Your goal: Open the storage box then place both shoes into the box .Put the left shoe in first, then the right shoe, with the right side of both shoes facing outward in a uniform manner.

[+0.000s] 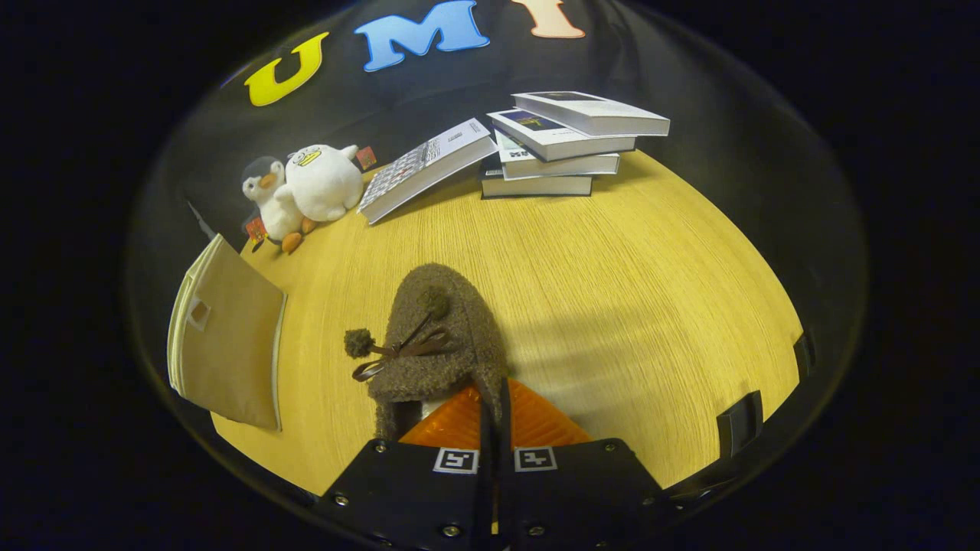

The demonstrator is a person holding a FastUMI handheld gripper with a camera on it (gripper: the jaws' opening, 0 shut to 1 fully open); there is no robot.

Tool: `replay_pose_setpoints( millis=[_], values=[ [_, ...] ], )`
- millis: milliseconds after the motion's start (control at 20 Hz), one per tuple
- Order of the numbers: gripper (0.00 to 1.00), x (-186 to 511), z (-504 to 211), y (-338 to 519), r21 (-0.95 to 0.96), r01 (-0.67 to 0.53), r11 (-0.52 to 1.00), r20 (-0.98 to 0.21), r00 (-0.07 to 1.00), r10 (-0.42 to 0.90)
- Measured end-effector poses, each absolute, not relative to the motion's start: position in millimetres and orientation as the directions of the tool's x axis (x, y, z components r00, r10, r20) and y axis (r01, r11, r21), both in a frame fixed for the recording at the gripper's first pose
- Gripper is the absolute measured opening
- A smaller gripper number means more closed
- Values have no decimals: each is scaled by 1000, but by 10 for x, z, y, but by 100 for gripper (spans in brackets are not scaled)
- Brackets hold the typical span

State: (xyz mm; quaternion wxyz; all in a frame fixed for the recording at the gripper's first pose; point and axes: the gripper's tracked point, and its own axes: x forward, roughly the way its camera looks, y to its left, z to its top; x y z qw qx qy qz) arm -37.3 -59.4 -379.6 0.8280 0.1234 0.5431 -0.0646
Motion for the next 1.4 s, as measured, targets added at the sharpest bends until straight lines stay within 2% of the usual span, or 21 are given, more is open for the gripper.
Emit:
replay_pose_setpoints(
  millis=[400, 1400],
  values=[
    [3, -62, -3111, -76, 207, 269, 941, -875, 480, 56],
    [3, 536, -2384, 1978, 355, 145, 923, -802, 555, 222]
  ],
)
